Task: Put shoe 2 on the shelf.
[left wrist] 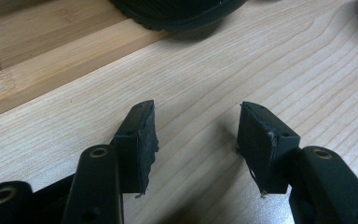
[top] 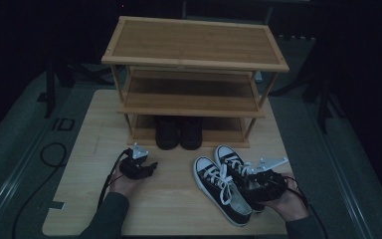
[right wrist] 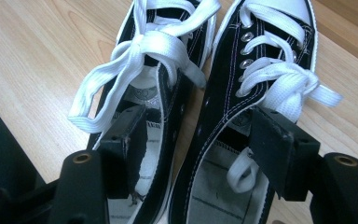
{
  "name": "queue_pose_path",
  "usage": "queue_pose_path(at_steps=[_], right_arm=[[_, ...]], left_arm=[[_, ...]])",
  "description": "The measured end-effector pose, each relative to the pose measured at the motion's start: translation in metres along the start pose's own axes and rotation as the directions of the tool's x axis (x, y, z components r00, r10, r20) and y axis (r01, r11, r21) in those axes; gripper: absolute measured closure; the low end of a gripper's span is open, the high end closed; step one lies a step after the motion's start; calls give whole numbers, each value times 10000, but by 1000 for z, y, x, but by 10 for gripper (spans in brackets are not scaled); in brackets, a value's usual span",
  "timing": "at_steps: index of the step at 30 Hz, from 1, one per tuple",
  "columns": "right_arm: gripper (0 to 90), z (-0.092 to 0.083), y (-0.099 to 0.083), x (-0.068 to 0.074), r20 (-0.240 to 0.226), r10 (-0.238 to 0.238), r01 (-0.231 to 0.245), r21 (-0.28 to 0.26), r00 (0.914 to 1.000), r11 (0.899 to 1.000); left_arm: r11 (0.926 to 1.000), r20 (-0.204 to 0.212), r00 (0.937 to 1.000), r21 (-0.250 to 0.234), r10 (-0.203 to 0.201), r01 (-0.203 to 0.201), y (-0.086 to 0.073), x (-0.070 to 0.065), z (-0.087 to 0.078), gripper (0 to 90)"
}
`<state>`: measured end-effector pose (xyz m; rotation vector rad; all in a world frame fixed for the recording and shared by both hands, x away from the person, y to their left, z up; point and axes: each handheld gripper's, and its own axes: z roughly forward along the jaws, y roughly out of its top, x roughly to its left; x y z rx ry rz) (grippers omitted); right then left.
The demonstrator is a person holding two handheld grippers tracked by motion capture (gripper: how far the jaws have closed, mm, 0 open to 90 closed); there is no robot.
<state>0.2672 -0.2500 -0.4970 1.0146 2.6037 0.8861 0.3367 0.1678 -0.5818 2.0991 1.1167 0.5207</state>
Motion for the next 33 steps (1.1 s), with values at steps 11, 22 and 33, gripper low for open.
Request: queue_pose_path(at_steps=[11,22,33], right_arm=[[294,13,-4,0,129,118,-123,385,9998,9992],[257,25,-1,3,164,164,-175,656,9997,9977],[264,36,2,9,154,98,-109,737,9998,9972]], left_arm=[[10000,-3,10000,-8,-7,7,0,0,0,474],[10000,-10,10000,-24,-11,11,0,0,0,474],[10000,-20,10000,-45,-22,22,-1,0,0,473]])
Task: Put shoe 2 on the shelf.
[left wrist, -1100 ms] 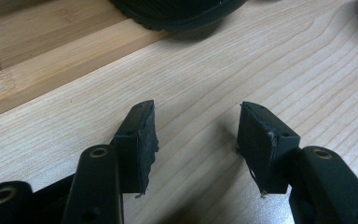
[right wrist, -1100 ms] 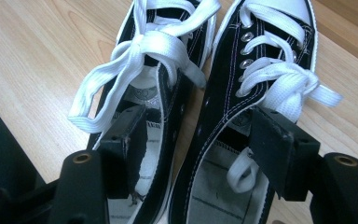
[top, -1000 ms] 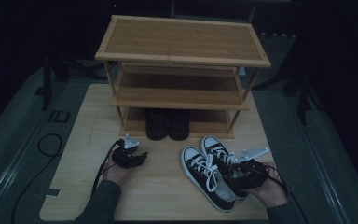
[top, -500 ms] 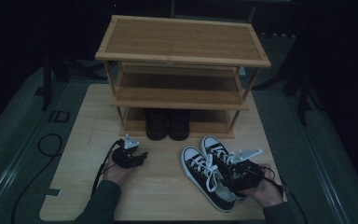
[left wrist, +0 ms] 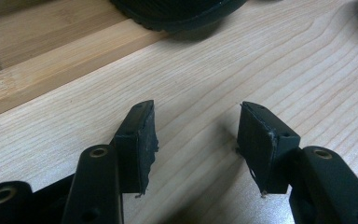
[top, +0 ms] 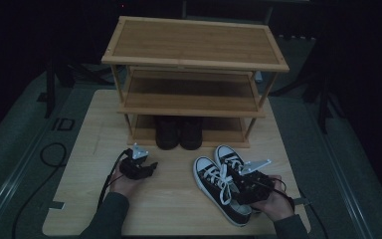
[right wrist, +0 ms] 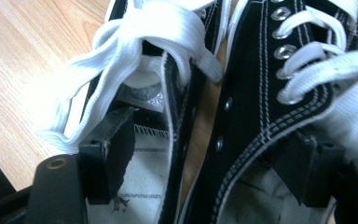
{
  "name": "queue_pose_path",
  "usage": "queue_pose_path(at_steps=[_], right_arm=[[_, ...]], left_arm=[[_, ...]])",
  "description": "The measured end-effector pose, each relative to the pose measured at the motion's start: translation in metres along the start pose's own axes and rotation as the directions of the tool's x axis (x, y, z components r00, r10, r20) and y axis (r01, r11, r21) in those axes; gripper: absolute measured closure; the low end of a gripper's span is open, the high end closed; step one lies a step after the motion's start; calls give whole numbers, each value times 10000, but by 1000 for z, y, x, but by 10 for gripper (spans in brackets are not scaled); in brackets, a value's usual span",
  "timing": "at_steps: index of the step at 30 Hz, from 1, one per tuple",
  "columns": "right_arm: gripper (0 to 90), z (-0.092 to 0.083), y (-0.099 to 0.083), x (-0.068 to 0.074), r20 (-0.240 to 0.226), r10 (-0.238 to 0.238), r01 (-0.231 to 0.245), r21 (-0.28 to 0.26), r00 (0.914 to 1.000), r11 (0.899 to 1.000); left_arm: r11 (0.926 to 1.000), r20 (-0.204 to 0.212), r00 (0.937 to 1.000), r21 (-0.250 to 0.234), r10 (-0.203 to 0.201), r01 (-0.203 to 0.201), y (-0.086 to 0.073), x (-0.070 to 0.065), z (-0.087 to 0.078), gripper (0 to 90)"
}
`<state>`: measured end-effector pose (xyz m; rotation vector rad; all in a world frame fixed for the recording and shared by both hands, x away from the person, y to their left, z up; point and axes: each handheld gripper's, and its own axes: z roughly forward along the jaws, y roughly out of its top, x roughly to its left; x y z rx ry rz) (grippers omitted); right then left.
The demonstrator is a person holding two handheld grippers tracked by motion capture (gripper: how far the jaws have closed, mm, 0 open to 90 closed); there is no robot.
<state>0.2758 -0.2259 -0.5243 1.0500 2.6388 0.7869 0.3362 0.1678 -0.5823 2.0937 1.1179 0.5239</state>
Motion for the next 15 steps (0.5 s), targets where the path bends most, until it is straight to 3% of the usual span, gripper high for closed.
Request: queue_pose_path(at_steps=[11,15], right_arm=[[507,0,2,-5,180,117,-115,-114,9998,9999],[515,2,4,-4,231,40,-39,-27,9997,10000]], left_arm=[[10000,-12,10000,-27,-6,6,0,0,0,472],[10000,-14,10000,-28,-9,8,0,0,0,473]])
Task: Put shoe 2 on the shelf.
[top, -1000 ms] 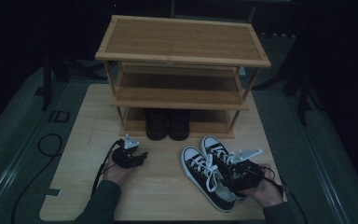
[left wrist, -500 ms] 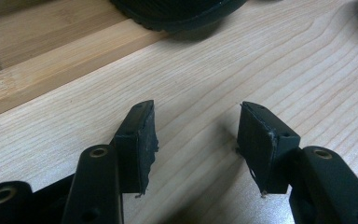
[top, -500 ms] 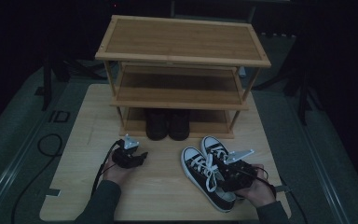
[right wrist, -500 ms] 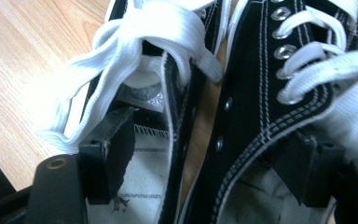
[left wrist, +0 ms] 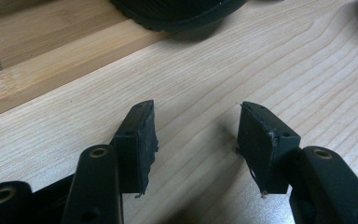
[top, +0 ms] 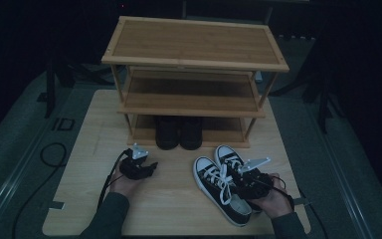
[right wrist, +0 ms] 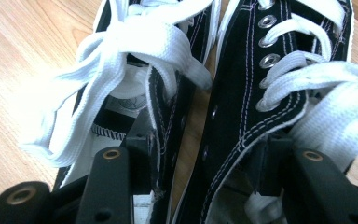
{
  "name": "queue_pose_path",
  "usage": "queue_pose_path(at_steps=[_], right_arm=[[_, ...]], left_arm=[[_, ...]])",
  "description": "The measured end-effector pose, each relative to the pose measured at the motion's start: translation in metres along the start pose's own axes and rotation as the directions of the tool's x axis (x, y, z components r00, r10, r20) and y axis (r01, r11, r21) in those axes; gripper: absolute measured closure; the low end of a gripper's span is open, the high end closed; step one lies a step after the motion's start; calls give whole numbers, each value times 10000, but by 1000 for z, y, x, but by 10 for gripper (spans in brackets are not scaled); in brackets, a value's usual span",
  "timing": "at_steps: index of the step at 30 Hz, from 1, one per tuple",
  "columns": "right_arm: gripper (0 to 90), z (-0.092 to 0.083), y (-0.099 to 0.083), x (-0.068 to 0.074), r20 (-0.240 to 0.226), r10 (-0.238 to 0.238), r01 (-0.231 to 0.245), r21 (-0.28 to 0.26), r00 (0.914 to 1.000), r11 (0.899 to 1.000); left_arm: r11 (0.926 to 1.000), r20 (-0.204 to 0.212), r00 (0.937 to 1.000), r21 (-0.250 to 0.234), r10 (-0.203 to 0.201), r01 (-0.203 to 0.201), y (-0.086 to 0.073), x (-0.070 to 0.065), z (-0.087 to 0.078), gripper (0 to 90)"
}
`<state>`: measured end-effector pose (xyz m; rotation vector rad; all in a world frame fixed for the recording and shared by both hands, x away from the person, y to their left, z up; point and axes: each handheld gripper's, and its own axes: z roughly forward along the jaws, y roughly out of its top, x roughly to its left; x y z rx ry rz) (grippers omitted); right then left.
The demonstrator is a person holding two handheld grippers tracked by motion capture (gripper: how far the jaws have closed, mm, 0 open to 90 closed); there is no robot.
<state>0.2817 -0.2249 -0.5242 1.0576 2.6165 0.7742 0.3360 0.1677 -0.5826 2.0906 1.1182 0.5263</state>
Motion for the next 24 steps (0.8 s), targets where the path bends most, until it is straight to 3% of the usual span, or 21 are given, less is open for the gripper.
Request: queue_pose_path(at_steps=[4,10,17,21,24], right_arm=[[513,4,1,1,40,18,-18,130,10000,9999],[595,11,5,0,-99,-32,37,436,9999,9990],[584,14,5,0,-156,76,-67,533,9998,9986],[654,14,5,1,-130,114,-105,615,9999,9980],[732,14,5,1,-1,-118,118,604,9999,9981]], left_arm=[[10000,1,10000,-6,5,-5,0,0,0,472],[10000,-9,10000,-28,11,-11,0,0,0,472],[10000,-16,10000,-32,7,-7,0,0,0,472],[10000,-14,10000,-32,17,-17,-1,0,0,472],[10000,-14,10000,-28,17,-17,-1,0,0,472]])
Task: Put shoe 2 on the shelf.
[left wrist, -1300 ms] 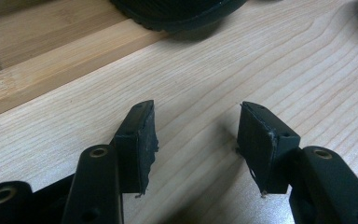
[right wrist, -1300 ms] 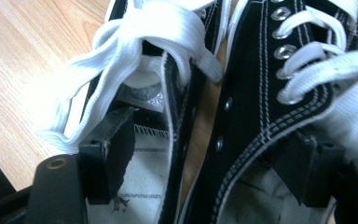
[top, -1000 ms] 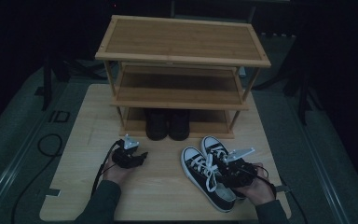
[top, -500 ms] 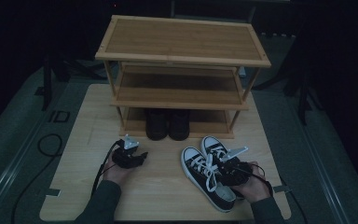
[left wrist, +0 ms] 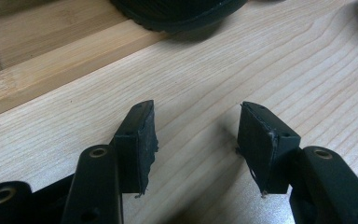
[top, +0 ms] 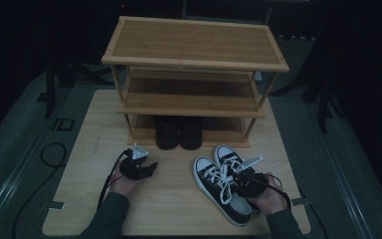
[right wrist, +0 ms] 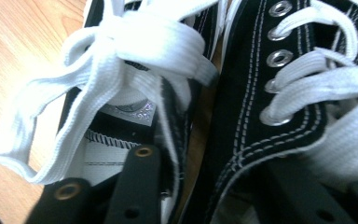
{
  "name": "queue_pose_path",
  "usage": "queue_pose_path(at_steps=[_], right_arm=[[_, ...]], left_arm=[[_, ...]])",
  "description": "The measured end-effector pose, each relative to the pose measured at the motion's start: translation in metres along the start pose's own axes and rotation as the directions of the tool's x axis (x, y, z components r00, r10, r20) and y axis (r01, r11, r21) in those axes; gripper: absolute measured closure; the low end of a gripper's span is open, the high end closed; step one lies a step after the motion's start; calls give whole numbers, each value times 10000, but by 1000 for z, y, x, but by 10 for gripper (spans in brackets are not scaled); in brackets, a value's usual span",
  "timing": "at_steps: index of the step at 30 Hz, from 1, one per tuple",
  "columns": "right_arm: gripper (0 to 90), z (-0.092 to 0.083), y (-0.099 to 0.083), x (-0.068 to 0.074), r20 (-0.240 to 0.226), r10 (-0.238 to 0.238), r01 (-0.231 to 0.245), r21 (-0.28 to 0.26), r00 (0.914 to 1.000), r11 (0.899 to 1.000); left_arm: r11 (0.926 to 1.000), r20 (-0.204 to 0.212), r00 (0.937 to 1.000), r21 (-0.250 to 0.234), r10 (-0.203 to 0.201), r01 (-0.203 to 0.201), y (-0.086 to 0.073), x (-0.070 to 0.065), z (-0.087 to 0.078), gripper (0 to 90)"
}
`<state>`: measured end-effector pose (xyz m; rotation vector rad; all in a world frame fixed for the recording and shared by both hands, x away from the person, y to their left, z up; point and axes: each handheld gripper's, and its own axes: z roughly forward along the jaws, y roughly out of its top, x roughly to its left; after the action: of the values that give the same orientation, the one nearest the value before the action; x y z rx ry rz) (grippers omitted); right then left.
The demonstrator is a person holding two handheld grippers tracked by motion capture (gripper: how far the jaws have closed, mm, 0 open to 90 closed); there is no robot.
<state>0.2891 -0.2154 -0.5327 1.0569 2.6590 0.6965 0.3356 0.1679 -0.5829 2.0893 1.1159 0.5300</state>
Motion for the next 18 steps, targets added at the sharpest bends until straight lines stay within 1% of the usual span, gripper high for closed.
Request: queue_pose_path(at_steps=[1,2,3,4,5,6,8,15,18], right_arm=[[732,0,0,0,0,0,0,0,10000,10000],[753,0,-1,1,156,-246,247,-48,9996,9997],[753,0,-1,1,156,-246,247,-48,9996,9997],[776,0,-1,1,200,-295,297,-97,9994,9995],[776,0,-1,1,200,-295,297,-97,9994,9995],[801,-1,-2,0,153,-280,282,-146,9995,9995],[814,-1,-2,-1,79,-282,283,-171,9996,9995],[838,-3,-3,-2,146,-419,424,-340,9990,9985],[846,-4,-3,-6,-12,-370,369,-429,9993,9984]], left_arm=[[10000,0,10000,0,0,0,0,0,0,472],[10000,1,10000,-6,1,-1,0,0,0,472],[10000,1,10000,-6,1,-1,0,0,0,472],[10000,3,10000,-4,3,-3,0,0,0,472],[10000,3,10000,-4,3,-3,0,0,0,472],[10000,5,10000,-19,2,-2,0,0,0,472],[10000,5,10000,-17,1,-1,0,0,0,472],[10000,18,10000,-4,1,-1,0,0,0,471],[10000,29,10000,3,10,-10,0,0,0,472]])
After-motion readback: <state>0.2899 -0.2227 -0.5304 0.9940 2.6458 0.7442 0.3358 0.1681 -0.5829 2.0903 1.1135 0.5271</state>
